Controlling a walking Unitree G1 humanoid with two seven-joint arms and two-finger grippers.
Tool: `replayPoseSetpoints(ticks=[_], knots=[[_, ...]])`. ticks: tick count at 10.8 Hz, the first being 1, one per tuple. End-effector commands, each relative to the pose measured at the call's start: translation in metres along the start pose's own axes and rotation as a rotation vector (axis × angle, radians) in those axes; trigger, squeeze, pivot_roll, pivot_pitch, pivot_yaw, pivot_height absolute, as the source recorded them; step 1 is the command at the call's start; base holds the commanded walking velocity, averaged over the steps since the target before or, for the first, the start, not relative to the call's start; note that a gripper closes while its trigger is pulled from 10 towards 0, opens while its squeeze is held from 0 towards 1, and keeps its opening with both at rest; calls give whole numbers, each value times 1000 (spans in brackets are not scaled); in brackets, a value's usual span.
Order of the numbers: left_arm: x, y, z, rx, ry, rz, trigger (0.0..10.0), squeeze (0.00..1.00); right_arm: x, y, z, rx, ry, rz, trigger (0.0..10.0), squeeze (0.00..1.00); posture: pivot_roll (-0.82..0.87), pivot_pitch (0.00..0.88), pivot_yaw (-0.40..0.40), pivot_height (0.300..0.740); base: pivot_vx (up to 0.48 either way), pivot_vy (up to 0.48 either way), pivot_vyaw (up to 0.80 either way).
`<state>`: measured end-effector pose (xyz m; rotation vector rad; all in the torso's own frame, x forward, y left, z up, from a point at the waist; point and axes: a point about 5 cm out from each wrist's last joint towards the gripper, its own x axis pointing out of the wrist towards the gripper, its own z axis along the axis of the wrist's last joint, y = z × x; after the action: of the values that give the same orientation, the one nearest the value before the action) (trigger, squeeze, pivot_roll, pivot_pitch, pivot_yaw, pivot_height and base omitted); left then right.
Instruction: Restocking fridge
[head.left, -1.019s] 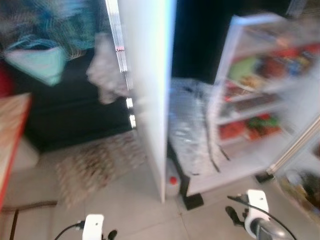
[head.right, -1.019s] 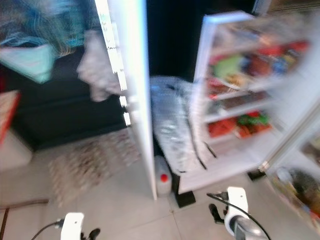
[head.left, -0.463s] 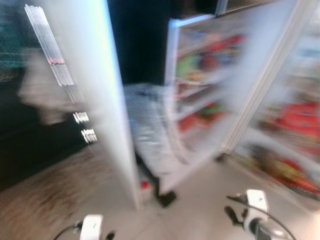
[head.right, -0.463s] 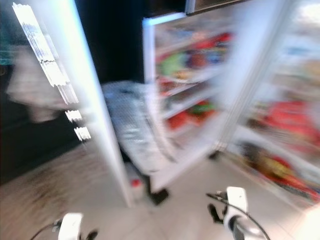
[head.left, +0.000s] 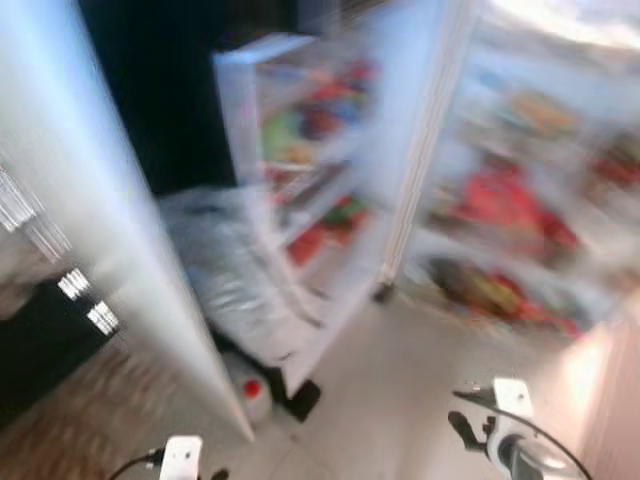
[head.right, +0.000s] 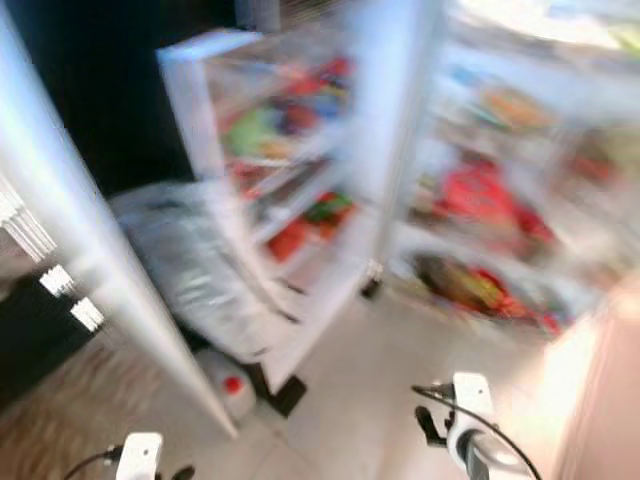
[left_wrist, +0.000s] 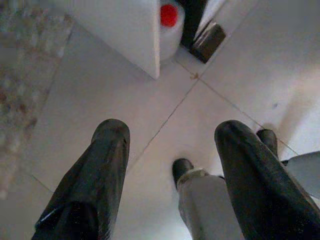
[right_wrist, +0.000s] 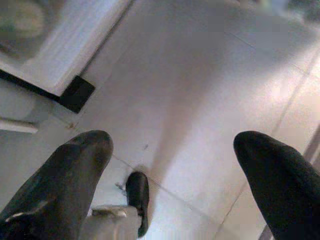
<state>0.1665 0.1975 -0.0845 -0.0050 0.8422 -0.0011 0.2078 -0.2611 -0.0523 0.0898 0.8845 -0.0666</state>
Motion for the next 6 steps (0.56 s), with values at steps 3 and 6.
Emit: replayPoseSetpoints(ticks=[3, 6], knots=[[-4, 5, -11, 31, 49, -5, 10000, 0, 1, 3, 4, 9, -15, 1, 10000, 0, -44, 15, 54, 740, 0, 0, -254], [-6, 23, -10, -97, 55, 77, 10000, 0, 1, 2, 9, -131, -21, 3, 10000, 0, -60, 2, 56, 740, 0, 0, 0]])
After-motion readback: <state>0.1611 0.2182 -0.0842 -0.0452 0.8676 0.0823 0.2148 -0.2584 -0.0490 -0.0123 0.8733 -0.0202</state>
